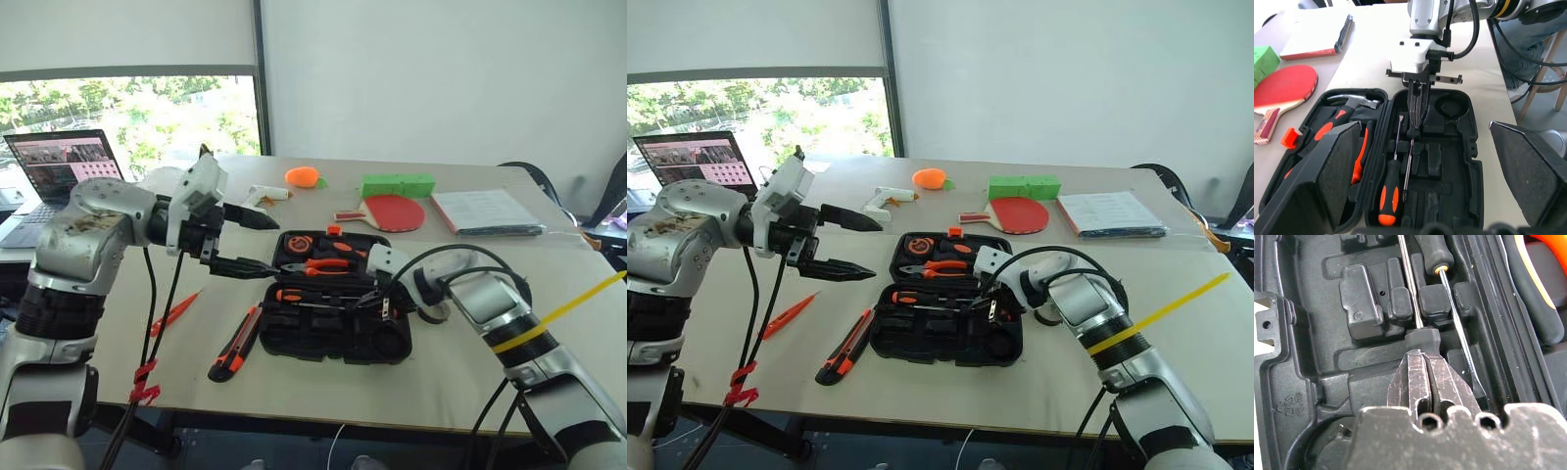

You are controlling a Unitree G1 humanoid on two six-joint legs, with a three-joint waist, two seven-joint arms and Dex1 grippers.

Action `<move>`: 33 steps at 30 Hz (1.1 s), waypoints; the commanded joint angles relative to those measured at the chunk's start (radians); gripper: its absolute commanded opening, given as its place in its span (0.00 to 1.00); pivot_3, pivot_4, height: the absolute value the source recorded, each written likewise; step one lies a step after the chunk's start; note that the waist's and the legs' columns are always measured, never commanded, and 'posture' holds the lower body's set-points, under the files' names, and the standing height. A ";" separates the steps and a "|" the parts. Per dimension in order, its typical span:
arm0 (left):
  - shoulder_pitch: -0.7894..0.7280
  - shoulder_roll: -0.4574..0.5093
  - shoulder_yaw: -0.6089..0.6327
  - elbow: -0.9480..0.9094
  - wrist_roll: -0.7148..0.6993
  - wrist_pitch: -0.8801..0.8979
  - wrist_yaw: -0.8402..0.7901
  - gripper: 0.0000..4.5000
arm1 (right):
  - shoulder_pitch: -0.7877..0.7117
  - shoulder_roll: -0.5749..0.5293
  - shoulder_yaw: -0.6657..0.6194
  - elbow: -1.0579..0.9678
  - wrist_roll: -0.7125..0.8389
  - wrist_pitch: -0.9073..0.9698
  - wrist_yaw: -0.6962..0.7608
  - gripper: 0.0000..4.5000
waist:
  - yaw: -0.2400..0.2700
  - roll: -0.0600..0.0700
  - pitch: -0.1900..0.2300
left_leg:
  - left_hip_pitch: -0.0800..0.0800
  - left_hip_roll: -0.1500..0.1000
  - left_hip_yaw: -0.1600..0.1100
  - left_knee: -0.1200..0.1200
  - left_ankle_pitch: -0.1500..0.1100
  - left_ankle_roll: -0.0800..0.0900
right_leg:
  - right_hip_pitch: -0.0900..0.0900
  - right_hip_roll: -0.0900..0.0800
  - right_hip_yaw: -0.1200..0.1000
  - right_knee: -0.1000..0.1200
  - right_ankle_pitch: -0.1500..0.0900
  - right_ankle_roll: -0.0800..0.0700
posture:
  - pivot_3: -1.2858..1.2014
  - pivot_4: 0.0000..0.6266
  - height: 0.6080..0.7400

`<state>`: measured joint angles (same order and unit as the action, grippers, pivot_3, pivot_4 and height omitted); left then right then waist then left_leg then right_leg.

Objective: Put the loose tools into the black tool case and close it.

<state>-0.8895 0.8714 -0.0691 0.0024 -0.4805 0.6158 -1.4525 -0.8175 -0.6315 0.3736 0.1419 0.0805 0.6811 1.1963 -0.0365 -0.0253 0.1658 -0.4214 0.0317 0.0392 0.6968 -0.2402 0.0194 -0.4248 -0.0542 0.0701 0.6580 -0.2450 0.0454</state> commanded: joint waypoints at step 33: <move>0.532 0.351 0.230 0.147 0.200 0.046 0.207 1.00 | 0.243 -0.176 -0.569 -0.767 0.724 0.258 -0.202 0.98 | 0.024 -0.004 0.002 | 0.002 0.001 0.000 -0.004 -0.001 0.001 | 0.001 -0.004 -0.002 -0.003 -0.002 -0.002 | 0.52 0.24 0.97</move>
<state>-0.2651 1.2101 0.2589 0.0919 -0.3307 0.6541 -1.2365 -0.5572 -0.7974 -0.1739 -0.5894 0.7744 0.9634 1.0140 -0.0129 -0.0288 0.1683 -0.4194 0.0324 0.0406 0.6930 -0.2410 0.0201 -0.4242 -0.0584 0.0681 0.6548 -0.2468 0.0438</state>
